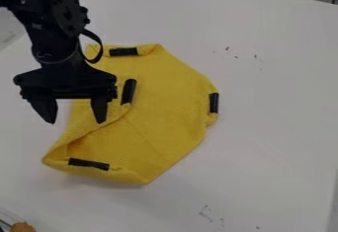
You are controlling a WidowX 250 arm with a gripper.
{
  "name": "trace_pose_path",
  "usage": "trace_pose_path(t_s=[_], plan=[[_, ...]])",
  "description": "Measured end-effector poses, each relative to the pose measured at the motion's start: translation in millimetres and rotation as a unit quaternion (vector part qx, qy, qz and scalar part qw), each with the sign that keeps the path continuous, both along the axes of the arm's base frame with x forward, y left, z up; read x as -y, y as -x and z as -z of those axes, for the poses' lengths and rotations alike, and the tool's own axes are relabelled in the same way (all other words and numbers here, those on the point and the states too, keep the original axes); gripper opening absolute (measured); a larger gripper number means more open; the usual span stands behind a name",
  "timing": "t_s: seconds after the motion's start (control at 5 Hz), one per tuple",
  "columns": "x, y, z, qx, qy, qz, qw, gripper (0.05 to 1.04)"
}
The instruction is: Unfold the cloth from right to left
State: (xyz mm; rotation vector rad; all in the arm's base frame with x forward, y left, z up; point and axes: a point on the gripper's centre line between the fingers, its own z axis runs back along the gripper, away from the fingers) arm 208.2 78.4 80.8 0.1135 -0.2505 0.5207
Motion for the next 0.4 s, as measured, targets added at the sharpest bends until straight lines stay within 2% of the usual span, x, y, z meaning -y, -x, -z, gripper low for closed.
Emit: trace_pose_path(t_s=[0.2,0.4], plan=[[0.5,1.5,4.5,-0.009,0.002,0.002,1.0,1.0],[-1.7,-10.2,10.8,-0.013,0.0,0.031,0.9994,1.0]])
